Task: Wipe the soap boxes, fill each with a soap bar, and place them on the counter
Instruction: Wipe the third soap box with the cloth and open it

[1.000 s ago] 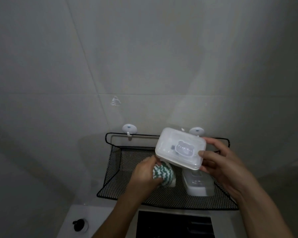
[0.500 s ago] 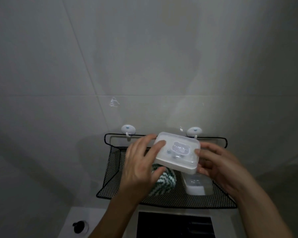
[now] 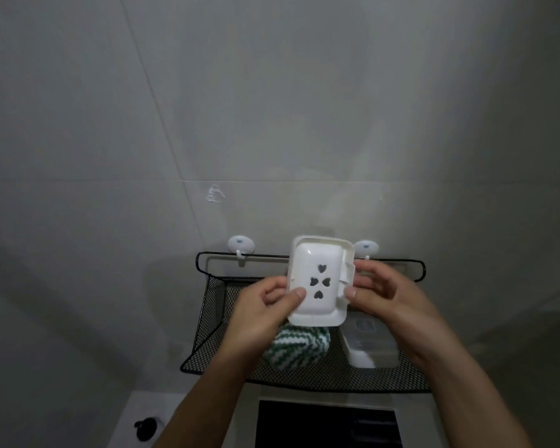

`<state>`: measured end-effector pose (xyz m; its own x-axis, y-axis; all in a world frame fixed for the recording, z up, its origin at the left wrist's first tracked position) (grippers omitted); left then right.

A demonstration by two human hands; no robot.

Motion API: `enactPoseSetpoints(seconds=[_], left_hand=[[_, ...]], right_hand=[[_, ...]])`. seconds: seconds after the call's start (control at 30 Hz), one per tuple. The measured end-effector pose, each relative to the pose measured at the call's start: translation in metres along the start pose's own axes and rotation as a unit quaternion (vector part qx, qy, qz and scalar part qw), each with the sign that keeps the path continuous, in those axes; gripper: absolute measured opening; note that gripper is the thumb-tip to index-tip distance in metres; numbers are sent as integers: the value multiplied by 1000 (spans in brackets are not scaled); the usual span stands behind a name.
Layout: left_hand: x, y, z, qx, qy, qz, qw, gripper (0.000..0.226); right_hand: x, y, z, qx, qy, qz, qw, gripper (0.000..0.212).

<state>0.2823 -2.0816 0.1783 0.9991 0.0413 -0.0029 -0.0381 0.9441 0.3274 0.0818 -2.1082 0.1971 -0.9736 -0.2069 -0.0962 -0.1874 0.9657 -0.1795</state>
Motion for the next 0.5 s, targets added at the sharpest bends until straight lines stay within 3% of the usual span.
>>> enactPoseSetpoints(seconds=[0.07, 0.17, 0.27, 0.33, 0.4, 0.5], left_hand=[[-5, -2, -7, 37, 24, -39, 998, 28], [-11, -4, -16, 71, 36, -73, 994, 43], [-14, -4, -16, 64, -7, -85, 994, 37], [-6, -5, -11, 24, -50, -48, 997, 28], [12, -6, -3, -23, -111, 35, 993, 21], [18, -4, -1, -83, -348, 86, 930, 33]], right_hand=[[-6, 1, 5, -6, -10, -16, 1000, 50], [-7, 2, 13, -20, -21, -1, 1000, 41], [-3, 4, 19, -46, -16, 12, 999, 33], [3, 6, 20, -51, -8, 26, 998, 30], [11, 6, 20, -47, -5, 46, 998, 30], [22, 6, 18, -43, -7, 71, 997, 31]])
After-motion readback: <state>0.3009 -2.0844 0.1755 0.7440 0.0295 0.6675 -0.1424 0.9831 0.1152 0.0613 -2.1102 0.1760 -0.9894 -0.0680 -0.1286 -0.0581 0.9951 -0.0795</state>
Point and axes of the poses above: each hand's wrist, its own y-axis away from the middle knuckle, its own x-axis out of the back of the hand, z = x × y, the point moved 7 cm from there along -y, towards the middle knuckle, and after that the axes turned 15 degrees about x, right-handed, at the moved point
